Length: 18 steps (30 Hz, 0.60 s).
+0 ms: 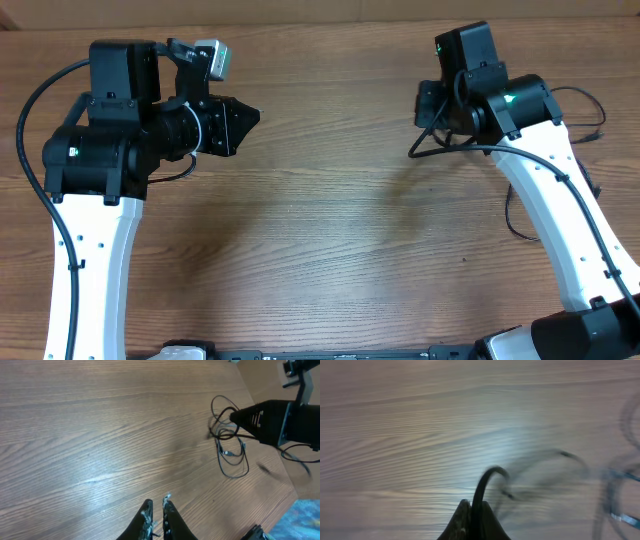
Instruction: Untangle cables
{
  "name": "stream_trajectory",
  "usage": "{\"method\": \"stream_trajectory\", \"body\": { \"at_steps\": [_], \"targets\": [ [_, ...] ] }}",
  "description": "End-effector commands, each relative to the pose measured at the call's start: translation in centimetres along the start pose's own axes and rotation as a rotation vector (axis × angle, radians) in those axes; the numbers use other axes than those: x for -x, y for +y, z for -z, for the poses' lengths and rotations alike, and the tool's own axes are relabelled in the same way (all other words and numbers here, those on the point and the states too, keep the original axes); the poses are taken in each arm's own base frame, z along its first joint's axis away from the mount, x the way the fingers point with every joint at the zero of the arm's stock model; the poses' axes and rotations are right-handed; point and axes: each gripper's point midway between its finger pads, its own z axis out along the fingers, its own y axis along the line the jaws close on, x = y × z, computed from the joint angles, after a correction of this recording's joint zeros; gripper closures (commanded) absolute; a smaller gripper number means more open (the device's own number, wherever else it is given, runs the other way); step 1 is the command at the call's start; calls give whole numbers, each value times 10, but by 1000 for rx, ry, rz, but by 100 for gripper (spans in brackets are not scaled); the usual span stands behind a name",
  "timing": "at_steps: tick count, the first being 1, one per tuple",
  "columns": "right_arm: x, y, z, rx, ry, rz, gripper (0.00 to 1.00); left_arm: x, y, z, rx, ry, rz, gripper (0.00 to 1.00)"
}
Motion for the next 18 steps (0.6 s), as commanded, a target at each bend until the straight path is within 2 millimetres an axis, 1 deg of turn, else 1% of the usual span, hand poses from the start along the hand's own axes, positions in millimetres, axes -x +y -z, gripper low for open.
{"method": "stream_trajectory", "body": {
  "at_steps": [1, 2, 4, 5, 6, 11, 12, 14, 15, 18],
  "targets": [
    [-10, 75, 16, 427, 44, 189, 96, 6, -3, 12, 17, -36, -3, 91],
    [-10, 89, 23, 520, 44, 198, 96, 3, -3, 11, 16, -27, 3, 90],
    [-8, 104, 32, 615, 32, 208, 96, 0, -3, 11, 16, -14, 11, 89],
    [-6, 110, 36, 656, 23, 214, 96, -2, -3, 11, 15, -6, 16, 84],
    [-5, 116, 41, 695, 14, 221, 96, -5, -2, 10, 16, 5, 23, 82],
    [-2, 130, 54, 804, -1, 240, 96, -17, -1, 4, 7, 70, 60, 77],
    [-2, 134, 58, 831, -3, 245, 96, -20, -1, 0, 0, 87, 67, 75],
    [-4, 142, 67, 902, 0, 256, 96, -26, -9, -13, -68, 139, 88, 68],
    [-5, 146, 73, 942, 4, 263, 96, -27, -12, -19, -96, 159, 95, 67],
    [-7, 153, 84, 1018, 8, 276, 96, -30, -15, -39, -158, 210, 116, 66]
  ]
}}
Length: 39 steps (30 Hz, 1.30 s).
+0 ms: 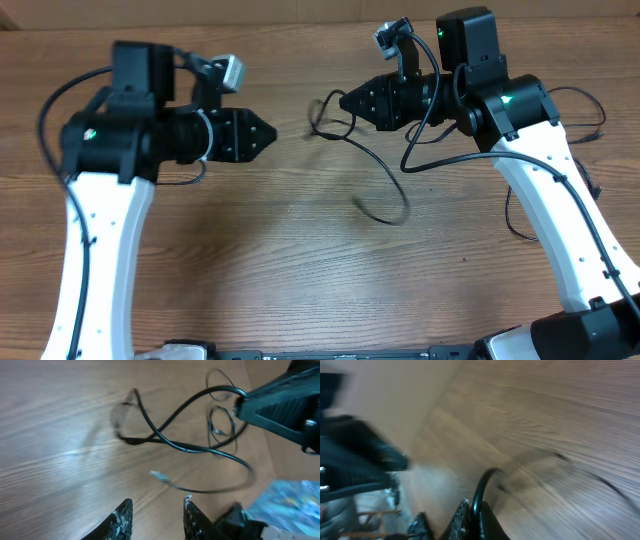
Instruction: Untangle cables
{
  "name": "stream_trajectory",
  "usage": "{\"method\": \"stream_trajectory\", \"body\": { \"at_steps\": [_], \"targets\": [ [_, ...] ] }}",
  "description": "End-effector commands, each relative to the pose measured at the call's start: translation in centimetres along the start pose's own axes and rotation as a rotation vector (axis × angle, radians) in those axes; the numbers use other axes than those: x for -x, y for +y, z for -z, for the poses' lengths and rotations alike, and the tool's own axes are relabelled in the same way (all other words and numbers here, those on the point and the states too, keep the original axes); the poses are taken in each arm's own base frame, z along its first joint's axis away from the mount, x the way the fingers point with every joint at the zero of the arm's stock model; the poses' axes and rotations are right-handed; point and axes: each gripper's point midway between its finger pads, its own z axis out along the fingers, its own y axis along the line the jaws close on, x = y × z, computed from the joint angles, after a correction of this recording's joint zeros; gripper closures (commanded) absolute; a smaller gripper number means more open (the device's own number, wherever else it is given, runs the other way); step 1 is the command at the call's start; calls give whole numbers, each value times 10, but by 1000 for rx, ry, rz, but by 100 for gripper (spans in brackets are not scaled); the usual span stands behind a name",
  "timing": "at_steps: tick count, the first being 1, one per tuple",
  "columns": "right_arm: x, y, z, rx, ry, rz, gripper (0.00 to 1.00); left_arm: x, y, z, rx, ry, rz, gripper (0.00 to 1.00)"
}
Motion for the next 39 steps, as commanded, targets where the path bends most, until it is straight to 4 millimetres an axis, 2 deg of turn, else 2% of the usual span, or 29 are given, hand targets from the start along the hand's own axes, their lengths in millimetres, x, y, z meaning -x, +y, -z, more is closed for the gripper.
{"method": "stream_trajectory", "body": {
  "at_steps": [1, 2, 11, 21, 23, 30, 32, 33, 34, 36, 39],
  "targets": [
    [0, 25, 1, 143, 10, 28, 96, 1, -11, -26, -119, 74, 26, 66],
    [0, 31, 2, 174, 12, 33, 96, 1, -11, -36, -149, 99, 37, 67],
    [1, 45, 5, 255, 12, 49, 96, 9, -5, -76, -250, 167, 116, 67],
    [0, 50, 6, 286, 17, 52, 96, 21, -9, -81, -266, 137, 168, 67],
    [1, 56, 8, 325, 16, 63, 96, 21, -11, -81, -274, 153, 261, 67],
    [1, 56, 8, 326, 13, 67, 96, 15, -15, -79, -278, 210, 458, 66],
    [1, 56, 8, 322, 13, 65, 96, 15, -13, -78, -271, 211, 473, 78],
    [1, 56, 8, 321, 15, 62, 96, 18, -10, -77, -272, 195, 469, 96],
    [0, 54, 8, 315, 17, 56, 96, 21, -6, -76, -265, 182, 468, 96],
    [-2, 33, 5, 199, 21, 12, 96, 25, 10, -74, -214, 147, 471, 96],
    [-16, -22, 4, -109, 52, -70, 96, 31, 21, -65, -207, 113, 460, 96]
  ]
}}
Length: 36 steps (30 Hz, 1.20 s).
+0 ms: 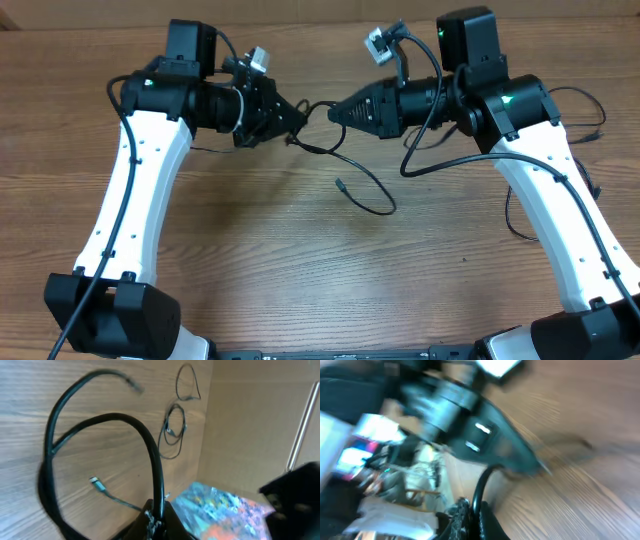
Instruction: Untangle cables
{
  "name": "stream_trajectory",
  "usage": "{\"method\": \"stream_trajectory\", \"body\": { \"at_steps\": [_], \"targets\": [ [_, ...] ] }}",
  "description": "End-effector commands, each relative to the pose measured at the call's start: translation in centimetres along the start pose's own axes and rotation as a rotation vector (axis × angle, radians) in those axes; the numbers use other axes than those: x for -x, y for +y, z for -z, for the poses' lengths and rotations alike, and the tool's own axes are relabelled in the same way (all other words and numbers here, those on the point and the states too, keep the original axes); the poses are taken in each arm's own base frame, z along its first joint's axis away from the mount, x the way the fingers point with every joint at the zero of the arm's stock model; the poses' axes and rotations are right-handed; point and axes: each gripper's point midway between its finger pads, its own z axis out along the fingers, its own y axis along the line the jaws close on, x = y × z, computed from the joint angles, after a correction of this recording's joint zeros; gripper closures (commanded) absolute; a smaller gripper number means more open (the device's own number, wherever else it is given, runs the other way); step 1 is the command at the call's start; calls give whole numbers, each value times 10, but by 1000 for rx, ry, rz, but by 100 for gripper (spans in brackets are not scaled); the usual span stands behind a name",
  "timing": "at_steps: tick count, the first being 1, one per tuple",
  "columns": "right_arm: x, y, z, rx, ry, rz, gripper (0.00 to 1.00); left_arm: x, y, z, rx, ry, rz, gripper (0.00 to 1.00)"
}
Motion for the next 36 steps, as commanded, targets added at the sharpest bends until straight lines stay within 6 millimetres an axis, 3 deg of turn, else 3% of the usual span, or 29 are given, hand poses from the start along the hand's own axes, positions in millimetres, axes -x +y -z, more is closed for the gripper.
{"method": "stream_trajectory", "body": {
  "at_steps": [1, 3, 6, 8, 13, 16, 17, 19, 21, 24, 27, 32, 36],
  "targets": [
    [-8, -72, 18, -419, -5, -78, 96, 16, 10, 20, 13, -66, -10, 96],
    [-19, -117, 47, -734, -24, -202, 96, 17, 6, 31, 5, -93, -41, 96],
    [-31, -152, 92, -1065, -79, -319, 96, 11, -7, 42, -26, -109, -127, 96],
    [-36, -161, 111, -1190, -100, -349, 96, 4, -18, 49, -45, -120, -191, 96],
    [-41, -166, 127, -1286, -122, -388, 96, -7, -35, 64, -55, -157, -287, 96],
    [-38, -158, 105, -1152, -91, -362, 96, -14, -43, 71, -60, -174, -344, 96],
    [-35, -147, 84, -1019, -38, -300, 96, -15, -45, 72, -62, -175, -358, 96],
    [-31, -105, 38, -648, 65, -121, 91, -16, -45, 72, -62, -174, -359, 96],
    [-28, -74, 19, -433, 89, -17, 84, -16, -45, 72, -61, -174, -366, 96],
    [-26, -54, 11, -303, 89, 44, 70, -16, -45, 72, -60, -174, -369, 96],
    [-27, -41, 6, -229, 97, 90, 65, -17, -46, 71, -66, -171, -371, 96],
    [-30, -47, 0, -305, 120, 117, 58, -26, -72, 67, -179, -133, -442, 96],
    [-32, -42, -6, -291, 130, 131, 57, -28, -74, 65, -183, -127, -435, 96]
  ]
}}
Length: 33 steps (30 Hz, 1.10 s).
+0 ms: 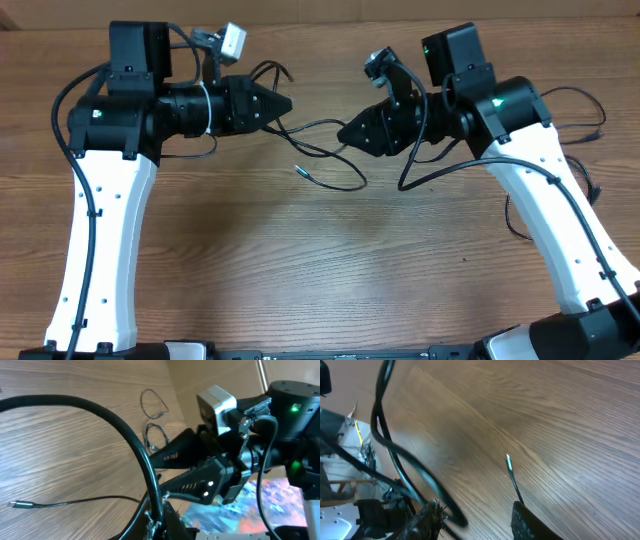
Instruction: Untangle cables
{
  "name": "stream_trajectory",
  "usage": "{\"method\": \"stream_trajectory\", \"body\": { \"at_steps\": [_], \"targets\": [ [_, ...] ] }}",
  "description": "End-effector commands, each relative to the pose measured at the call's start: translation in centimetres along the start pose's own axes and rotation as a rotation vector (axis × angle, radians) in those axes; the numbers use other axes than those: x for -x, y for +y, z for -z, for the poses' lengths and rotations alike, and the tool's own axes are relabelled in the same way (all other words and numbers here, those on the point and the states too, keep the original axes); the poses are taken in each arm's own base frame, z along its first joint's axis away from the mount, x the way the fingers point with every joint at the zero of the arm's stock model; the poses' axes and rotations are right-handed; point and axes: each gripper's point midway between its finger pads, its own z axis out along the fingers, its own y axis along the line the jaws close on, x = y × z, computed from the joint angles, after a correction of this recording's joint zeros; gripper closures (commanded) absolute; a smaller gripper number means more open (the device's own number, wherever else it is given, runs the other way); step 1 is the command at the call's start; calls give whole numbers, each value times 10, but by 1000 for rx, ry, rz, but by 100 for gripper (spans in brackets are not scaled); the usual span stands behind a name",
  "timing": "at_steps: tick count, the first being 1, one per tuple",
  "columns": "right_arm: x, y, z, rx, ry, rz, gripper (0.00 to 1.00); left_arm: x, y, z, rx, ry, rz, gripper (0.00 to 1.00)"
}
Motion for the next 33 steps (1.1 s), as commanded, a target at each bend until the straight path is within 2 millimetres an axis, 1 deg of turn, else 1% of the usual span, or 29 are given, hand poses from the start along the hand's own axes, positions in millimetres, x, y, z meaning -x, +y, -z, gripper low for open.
{"method": "stream_trajectory", "body": {
  "at_steps": [1, 3, 4, 5, 6, 7, 8, 9, 10, 11, 12, 13, 14, 15, 16, 19, 20, 21, 23, 24, 25, 26, 27, 29, 30, 31, 32, 33],
  "targets": [
    [2, 5, -3, 3, -2, 37, 57, -4, -21, 2, -63, 10, -40, 96],
    [4, -1, -3, -37, -9, 44, 77, -6, -27, 1, -91, 22, -45, 96],
    [5, -11, -3, -92, -11, 35, 91, -9, -32, 1, -115, 33, -46, 96],
    [5, -26, -1, -180, -13, -12, 96, -10, -34, 1, -124, 38, -46, 96],
    [4, -49, 5, -314, -25, -100, 96, -10, -34, 0, -124, 40, -44, 96],
    [3, -64, 11, -409, -37, -161, 96, -11, -33, 0, -120, 42, -43, 96],
    [-5, -104, 35, -684, -85, -333, 96, -13, -28, 0, -97, 45, -45, 96],
    [-17, -130, 63, -905, -133, -468, 96, -16, -15, 0, -28, 47, -32, 96],
    [-26, -142, 81, -1028, -159, -535, 96, -18, -6, 0, 25, 49, -17, 96],
    [-33, -149, 94, -1107, -174, -573, 96, -21, 4, 0, 80, 52, -5, 96],
    [-39, -155, 107, -1184, -182, -599, 96, -24, 19, 3, 160, 55, 6, 96],
    [-45, -161, 119, -1246, -185, -618, 94, -26, 33, 7, 237, 53, 30, 96],
    [-50, -166, 129, -1284, -181, -628, 92, -26, 42, 12, 278, 49, 48, 96],
    [-53, -169, 134, -1301, -176, -637, 90, -26, 47, 17, 299, 40, 63, 96],
    [-59, -176, 144, -1328, -167, -663, 90, -23, 53, 26, 312, 21, 80, 96],
    [-73, -190, 161, -1347, -154, -738, 91, -17, 61, 45, 334, -30, 110, 96],
    [-75, -193, 162, -1328, -153, -760, 92, -16, 62, 49, 336, -43, 113, 96],
    [-77, -194, 154, -1243, -134, -784, 94, -14, 61, 54, 341, -58, 111, 96],
    [-73, -189, 138, -1127, -94, -751, 93, -15, 59, 54, 339, -57, 103, 96],
    [-69, -186, 131, -1077, -80, -723, 88, -16, 58, 52, 339, -51, 99, 96],
    [-66, -184, 125, -1033, -71, -695, 77, -16, 59, 51, 344, -47, 95, 96],
    [-62, -181, 119, -985, -58, -659, 70, -17, 59, 49, 355, -42, 85, 96],
    [-58, -177, 112, -933, -44, -618, 65, -18, 62, 48, 385, -37, 75, 96],
    [-53, -171, 102, -860, -23, -553, 59, -20, 68, 46, 445, -30, 60, 96],
    [-51, -168, 96, -823, -14, -519, 54, -20, 73, 46, 488, -27, 51, 95],
    [-50, -168, 90, -795, -6, -485, 49, -21, 81, 47, 559, -24, 34, 94],
    [-50, -169, 88, -791, -5, -474, 47, -21, 84, 47, 590, -23, 27, 94],
    [-50, -174, 84, -791, -7, -458, 42, -22, 90, 48, 660, -21, 13, 93]
  ]
}}
